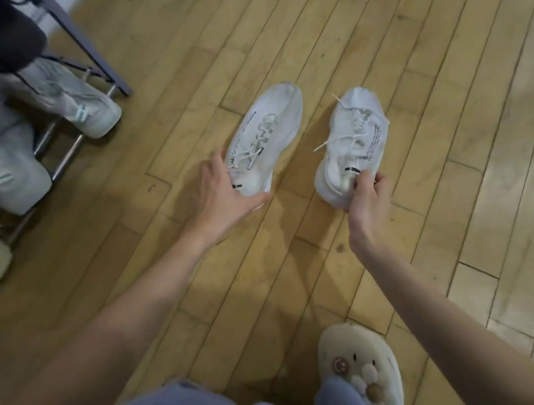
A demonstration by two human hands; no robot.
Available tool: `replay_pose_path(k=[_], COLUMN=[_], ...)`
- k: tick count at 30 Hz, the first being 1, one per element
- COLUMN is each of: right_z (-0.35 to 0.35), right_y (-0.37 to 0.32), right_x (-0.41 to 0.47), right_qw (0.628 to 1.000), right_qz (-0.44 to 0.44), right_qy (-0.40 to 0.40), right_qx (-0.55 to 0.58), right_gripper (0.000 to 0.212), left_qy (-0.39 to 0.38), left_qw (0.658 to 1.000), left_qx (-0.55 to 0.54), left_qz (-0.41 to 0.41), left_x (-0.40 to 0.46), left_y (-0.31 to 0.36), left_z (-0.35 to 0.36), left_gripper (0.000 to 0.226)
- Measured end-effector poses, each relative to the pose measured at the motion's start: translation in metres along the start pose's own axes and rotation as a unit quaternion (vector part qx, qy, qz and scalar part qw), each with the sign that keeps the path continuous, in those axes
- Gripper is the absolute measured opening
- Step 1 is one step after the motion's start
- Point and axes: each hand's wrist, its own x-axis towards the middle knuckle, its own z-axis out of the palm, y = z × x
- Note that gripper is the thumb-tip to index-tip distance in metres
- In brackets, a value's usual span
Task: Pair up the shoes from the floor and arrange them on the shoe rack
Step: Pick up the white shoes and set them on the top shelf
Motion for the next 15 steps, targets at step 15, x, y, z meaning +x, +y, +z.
replay_pose_path(k=[15], right_z=[0.008], right_y=[-0.031], right_x=[-0.049], right_qw=[0.979], right_qz=[-0.172], right_qy=[-0.086], right_qx=[-0.072], right_gripper=[0.013], left_qy=[-0.046], left_qw=[0.918], left_qx=[-0.334], left_qz=[-0.207], left_x=[-0.004], left_y=[-0.001], left_z=[-0.056], left_gripper=[0.084])
